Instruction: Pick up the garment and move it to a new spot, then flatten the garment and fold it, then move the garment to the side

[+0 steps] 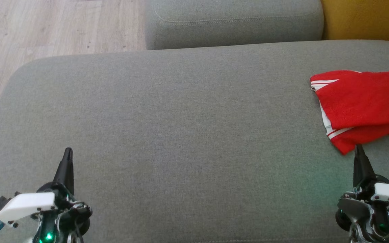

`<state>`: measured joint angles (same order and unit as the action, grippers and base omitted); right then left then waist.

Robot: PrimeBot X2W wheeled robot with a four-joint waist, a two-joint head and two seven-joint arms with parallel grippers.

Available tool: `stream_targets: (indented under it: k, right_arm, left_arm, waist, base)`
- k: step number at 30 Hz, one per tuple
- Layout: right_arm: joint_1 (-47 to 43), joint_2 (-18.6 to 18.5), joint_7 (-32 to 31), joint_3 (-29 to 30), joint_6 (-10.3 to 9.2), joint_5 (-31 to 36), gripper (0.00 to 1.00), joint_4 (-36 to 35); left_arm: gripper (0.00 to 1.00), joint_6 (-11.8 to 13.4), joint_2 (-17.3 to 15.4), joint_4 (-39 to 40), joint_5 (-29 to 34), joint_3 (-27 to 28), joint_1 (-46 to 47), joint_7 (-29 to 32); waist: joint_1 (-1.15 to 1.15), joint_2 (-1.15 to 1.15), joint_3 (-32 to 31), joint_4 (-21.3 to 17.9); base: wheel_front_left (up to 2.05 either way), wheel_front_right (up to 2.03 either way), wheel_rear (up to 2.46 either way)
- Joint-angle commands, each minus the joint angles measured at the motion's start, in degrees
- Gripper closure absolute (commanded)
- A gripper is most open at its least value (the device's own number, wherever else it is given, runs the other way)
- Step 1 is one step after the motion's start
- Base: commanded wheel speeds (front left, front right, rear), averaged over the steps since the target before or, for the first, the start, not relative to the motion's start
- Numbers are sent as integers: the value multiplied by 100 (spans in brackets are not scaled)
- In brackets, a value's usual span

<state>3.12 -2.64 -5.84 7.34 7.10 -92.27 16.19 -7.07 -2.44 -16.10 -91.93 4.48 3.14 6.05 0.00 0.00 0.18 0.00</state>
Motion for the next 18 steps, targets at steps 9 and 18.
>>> stream_targets:
  k: [9,18]
  right_arm:
    - [303,-47,-42,-110,39,-12,100,-218]
    - [304,-44,-46,-106,39,-9,100,-218]
  left_arm:
    - [100,-42,-43,205,-25,203,305,43]
    - [100,-42,-43,205,-25,203,305,43]
  waist:
    - [0,0,0,0]
    - [0,0,0,0]
  base:
    - [0,0,0]
    - [0,0,0]
